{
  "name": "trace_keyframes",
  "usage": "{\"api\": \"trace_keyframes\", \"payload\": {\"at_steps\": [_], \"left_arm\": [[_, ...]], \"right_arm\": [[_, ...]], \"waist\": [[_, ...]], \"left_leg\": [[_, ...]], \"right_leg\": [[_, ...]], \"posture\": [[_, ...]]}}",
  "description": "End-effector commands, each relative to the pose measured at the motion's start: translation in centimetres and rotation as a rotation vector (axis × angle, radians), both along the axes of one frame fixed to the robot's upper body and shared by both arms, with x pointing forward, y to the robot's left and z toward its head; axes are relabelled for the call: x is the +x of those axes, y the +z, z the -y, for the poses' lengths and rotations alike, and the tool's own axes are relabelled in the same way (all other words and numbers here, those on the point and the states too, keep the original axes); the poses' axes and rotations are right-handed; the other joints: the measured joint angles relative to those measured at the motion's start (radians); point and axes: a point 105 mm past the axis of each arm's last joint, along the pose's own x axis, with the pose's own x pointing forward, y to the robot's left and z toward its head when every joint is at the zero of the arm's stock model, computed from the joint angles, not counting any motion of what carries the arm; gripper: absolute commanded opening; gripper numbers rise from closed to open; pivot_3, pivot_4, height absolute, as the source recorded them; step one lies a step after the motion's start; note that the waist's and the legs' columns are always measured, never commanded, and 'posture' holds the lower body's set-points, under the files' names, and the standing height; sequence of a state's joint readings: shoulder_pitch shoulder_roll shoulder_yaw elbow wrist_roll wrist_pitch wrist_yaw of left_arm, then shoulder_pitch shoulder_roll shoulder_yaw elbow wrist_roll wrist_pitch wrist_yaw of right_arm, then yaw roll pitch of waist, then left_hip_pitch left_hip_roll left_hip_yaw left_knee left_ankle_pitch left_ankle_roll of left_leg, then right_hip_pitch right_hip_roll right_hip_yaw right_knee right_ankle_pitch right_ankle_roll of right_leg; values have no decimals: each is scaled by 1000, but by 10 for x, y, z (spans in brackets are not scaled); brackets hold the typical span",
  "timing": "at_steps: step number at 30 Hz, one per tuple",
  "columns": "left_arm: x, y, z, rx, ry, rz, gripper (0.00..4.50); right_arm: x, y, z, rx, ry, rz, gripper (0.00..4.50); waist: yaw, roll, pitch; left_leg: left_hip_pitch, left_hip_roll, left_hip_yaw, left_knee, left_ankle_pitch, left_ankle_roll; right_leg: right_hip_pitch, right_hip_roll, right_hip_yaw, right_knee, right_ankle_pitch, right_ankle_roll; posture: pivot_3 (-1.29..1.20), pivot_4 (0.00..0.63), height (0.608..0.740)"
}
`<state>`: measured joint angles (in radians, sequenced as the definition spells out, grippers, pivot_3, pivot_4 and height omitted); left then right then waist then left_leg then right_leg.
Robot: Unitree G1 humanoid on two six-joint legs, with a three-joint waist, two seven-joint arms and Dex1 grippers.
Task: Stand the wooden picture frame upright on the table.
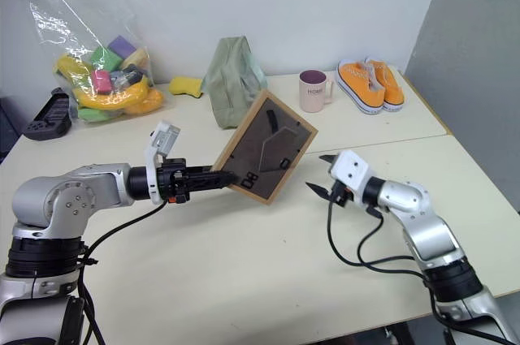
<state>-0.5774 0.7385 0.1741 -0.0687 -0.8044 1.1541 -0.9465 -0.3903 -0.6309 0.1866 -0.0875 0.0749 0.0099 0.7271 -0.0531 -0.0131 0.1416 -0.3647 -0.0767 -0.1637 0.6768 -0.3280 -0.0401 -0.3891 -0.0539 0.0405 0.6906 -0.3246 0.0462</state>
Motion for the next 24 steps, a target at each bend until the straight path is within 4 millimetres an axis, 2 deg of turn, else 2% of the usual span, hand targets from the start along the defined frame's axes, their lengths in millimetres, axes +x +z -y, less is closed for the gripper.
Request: {"api": "trace_keyframes", "payload": {"at_steps": [1,8,13,19,24], "left_arm": [[-2,22,-6,-56,26,36,1279],[-6,15,-14,-202,88,-168,1279],[-29,-7,-5,-254,45,-313,1279],[-57,-28,0,-280,6,-422,1279],[-59,-23,0,-299,27,-426,1279]], "right_arm": [[-5,13,8,-94,32,242,3444],[-12,7,6,-336,164,658,3444],[-6,7,2,-393,180,845,3444],[-1,6,-5,-425,218,1011,3444],[11,7,-5,-408,196,1044,3444]], "waist": [[-1,0,0],[-2,0,0],[-7,-1,0],[-15,-1,-1],[-12,-1,-1]], "left_leg": [[0,0,0,0,0,0],[0,0,1,1,0,0],[1,0,1,2,0,0],[2,0,2,2,0,0],[2,0,2,1,0,0]], "right_leg": [[0,0,0,0,0,0],[0,1,0,0,0,0],[0,1,0,0,0,0],[-1,2,2,2,0,0],[-1,2,3,2,0,0]], "posture": [[0,150,740],[0,150,740],[0,150,740],[0,150,740],[0,150,740]]}}
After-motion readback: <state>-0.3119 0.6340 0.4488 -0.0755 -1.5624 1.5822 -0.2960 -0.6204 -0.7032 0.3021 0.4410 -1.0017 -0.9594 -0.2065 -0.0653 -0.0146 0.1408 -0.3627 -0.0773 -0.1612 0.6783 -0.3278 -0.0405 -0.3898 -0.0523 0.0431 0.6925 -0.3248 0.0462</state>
